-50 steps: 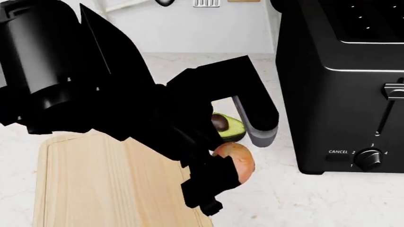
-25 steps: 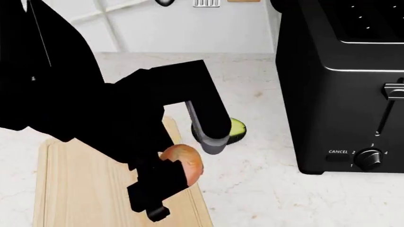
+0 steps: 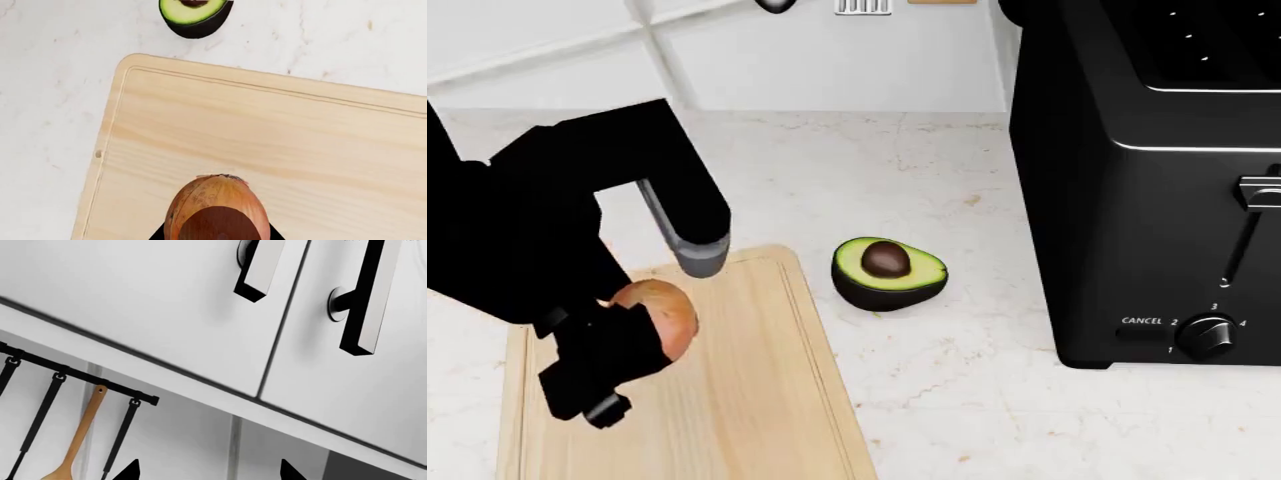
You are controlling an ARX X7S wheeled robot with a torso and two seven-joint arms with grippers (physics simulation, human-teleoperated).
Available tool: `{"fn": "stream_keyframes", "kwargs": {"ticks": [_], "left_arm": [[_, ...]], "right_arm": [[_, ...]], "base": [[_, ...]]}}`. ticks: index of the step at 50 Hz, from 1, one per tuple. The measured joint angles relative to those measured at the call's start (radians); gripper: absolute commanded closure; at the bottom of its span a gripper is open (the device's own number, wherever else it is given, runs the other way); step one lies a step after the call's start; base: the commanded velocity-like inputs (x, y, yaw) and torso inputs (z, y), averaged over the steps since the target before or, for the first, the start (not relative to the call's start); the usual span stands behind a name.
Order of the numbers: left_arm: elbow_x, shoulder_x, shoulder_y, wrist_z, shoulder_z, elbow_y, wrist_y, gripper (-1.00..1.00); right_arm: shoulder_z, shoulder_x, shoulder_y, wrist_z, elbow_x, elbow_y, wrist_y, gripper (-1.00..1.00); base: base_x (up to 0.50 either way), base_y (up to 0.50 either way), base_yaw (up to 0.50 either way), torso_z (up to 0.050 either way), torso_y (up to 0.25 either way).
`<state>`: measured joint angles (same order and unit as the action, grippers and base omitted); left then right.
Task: Place the avocado, onion, tomato and bell pepper on the cutting board.
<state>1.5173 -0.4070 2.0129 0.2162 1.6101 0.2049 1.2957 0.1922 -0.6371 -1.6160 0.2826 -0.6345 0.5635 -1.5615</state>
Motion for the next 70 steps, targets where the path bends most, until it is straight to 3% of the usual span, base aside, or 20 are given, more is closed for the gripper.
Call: {"fn": "stream_keyframes", "kwargs": {"ticks": [33, 34, 57, 64, 70], "left_arm": [[-0.078, -0.105, -0.041, 0.004, 0.07, 0.061, -0.014, 1.0], [-0.078, -0.106, -0.042, 0.003, 0.071, 0.061, -0.014, -1.0], [-0.018, -0.145, 0.105, -0.031, -0.001, 0.033, 0.031, -1.0], [0.089, -0.213, 0.157, -0.14, -0.06, -0.036, 0.052, -1.0], [0.27, -0.304, 0.194, -0.295, -0.112, -0.155, 0.043, -1.0]], "right_arm": [[-0.003, -0.049, -0.024, 0.117, -0.163, -0.02, 0.022, -1.0], [-0.003, -0.05, -0.024, 0.119, -0.166, -0.021, 0.023, -1.0], [0.003, -0.07, -0.049, 0.167, -0.246, -0.027, 0.018, -1.0], [0.028, -0.079, -0.079, 0.181, -0.28, -0.036, 0.013, -1.0], [0.064, -0.094, -0.119, 0.197, -0.317, -0.051, 0.009, -1.0]], "base": [[0.0, 0.0, 0.0, 0.0, 0.0], [0.0, 0.0, 0.0, 0.0, 0.0], [0.0, 0.0, 0.0, 0.0, 0.0], [0.0, 0.0, 0.0, 0.0, 0.0], [0.0, 0.0, 0.0, 0.0, 0.0]]}}
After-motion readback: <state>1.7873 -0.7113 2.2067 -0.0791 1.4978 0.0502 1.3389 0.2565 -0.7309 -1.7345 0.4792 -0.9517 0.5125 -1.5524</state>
